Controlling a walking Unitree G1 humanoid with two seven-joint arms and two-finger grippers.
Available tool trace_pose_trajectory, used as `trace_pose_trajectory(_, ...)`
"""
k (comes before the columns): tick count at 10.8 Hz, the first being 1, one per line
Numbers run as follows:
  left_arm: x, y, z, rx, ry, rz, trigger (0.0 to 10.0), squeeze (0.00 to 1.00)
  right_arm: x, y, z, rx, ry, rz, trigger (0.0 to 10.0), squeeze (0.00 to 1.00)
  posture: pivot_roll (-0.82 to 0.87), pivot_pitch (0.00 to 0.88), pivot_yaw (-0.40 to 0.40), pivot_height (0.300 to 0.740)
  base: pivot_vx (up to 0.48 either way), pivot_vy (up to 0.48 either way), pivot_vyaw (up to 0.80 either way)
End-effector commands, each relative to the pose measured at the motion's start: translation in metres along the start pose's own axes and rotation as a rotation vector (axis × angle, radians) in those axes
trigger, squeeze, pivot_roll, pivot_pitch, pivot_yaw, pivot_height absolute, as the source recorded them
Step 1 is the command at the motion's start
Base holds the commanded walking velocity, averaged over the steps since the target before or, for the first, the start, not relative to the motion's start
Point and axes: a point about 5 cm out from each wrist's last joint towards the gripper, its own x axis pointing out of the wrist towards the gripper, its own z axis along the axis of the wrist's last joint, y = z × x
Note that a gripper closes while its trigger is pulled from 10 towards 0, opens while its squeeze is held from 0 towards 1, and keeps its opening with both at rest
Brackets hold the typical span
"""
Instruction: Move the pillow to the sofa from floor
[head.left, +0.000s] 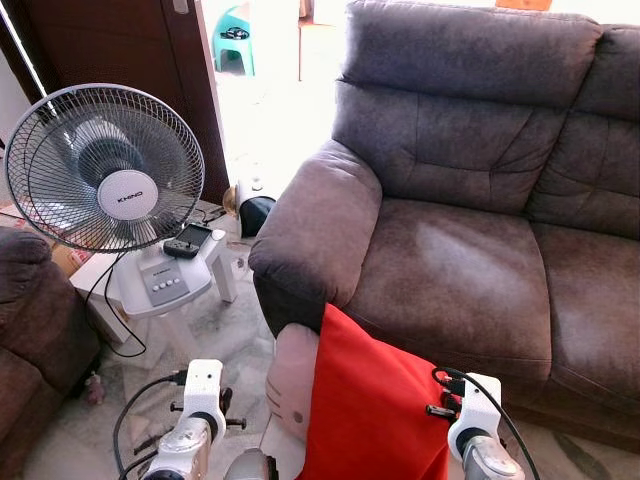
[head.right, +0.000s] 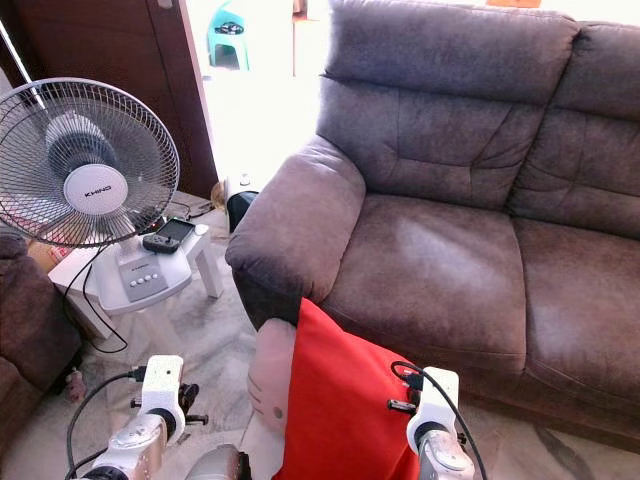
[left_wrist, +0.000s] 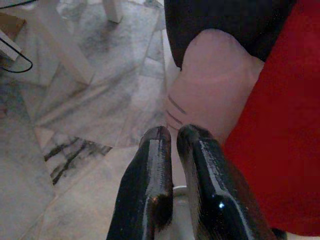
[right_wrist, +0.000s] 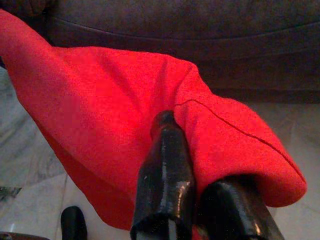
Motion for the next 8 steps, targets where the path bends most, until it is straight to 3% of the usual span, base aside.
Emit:
trace_pose_trajectory(1, 0.0019, 0.0012, 0.0081, 0.013, -0.029, 0.003, 10.0, 0.00, 0.0024, 0.0043, 0.0076, 0.002, -0.029, 0.014, 10.0, 0.00, 0.08, 0.020, -0.046, 0.693, 0.000, 0.000, 0.00)
trace_pose_trajectory(8, 0.0031, 0.0011, 0.0131, 0.007, -0.047, 0.004, 10.0, 0.00, 0.0035, 0.0075, 0.0101, 0.002, -0.035, 0.021, 10.0, 0.00, 0.08, 0.045, -0.045, 0.693, 0.000, 0.000, 0.00)
